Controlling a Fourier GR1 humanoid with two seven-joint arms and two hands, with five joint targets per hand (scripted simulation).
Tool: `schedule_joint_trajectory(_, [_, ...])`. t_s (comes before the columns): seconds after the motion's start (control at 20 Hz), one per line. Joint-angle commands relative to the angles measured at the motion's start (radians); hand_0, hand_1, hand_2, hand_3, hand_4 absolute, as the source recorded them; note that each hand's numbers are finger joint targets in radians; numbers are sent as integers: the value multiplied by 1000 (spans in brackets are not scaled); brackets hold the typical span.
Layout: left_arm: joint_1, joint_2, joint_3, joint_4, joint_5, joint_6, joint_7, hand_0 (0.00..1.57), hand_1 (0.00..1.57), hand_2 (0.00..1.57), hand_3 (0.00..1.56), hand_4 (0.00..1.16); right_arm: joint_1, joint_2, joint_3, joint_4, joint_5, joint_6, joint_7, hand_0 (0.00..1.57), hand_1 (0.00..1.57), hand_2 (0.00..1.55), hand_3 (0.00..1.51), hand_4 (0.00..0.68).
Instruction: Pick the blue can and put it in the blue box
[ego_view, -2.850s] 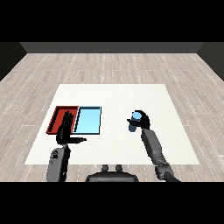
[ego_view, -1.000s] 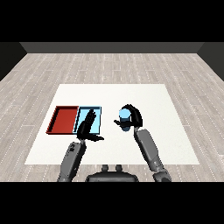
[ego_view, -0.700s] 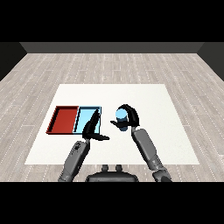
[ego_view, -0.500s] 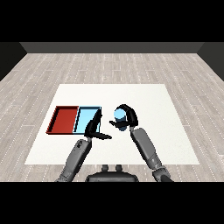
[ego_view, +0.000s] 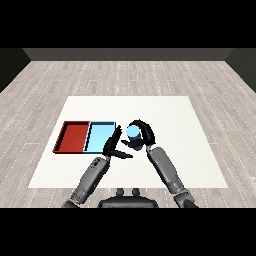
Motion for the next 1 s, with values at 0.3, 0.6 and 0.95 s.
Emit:
schedule_joint_trajectory(0.3, [-130,0,-20,55,45,59,42,0,0,0,0,0,-59,0,91,19,-42,-63,-4,1434,1434,1459,1418,626])
schedule_joint_trajectory(0.6, [-53,0,-18,23,19,15,18,0,0,0,0,0,-34,0,125,36,-51,-71,-36,1463,1463,1473,1423,616])
schedule_joint_trajectory(0.95, [-88,0,-76,143,64,33,-102,0,0,0,0,0,63,0,176,-41,-44,-67,-43,1463,1463,1463,1412,580])
